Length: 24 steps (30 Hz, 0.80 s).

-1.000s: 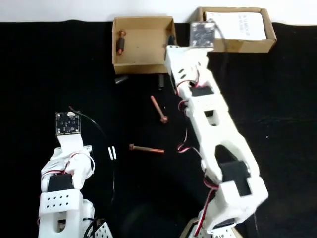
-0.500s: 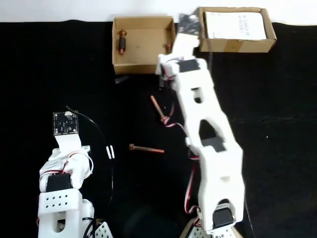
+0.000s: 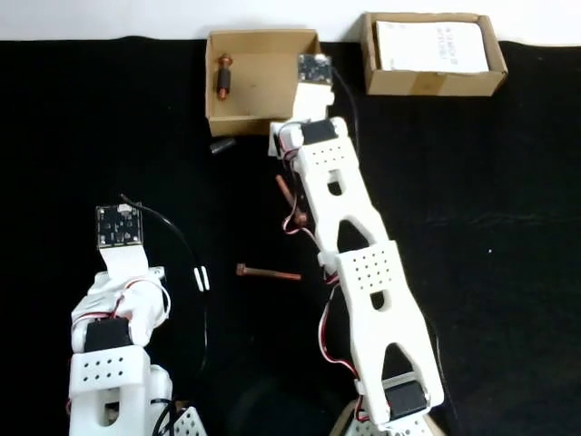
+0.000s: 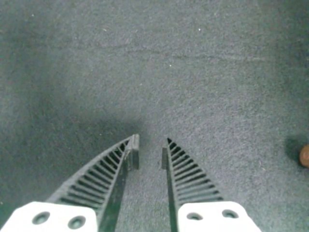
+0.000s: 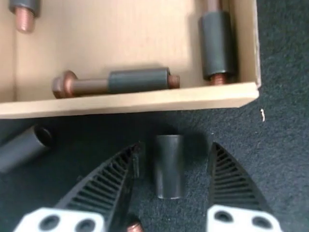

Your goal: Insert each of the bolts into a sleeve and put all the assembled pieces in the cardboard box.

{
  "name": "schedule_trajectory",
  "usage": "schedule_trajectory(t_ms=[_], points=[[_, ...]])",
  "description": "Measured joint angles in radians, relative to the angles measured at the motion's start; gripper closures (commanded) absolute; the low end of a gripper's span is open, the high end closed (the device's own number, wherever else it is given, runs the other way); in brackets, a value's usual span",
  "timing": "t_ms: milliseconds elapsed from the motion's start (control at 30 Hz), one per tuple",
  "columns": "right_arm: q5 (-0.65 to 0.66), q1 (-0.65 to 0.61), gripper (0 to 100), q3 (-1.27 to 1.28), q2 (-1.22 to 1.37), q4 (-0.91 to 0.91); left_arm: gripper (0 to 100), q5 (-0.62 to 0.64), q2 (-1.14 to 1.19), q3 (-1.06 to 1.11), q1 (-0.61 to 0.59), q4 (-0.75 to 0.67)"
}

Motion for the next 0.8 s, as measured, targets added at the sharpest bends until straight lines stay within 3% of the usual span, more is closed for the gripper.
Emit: schedule_trajectory(t_ms=[300,533,800], points=[[0.0,0.0,79.9,-0.037,0.06,-0.028,90,0.0,0.0,0.0,0.0,0.0],[0.011,0.008,95.6,-0.051,0.097,-0.035,90,0.0,0.0,0.0,0.0,0.0],[0.117,0.011,96.1,-0.069,0.098,0.026,90,0.0,0.0,0.0,0.0,0.0]])
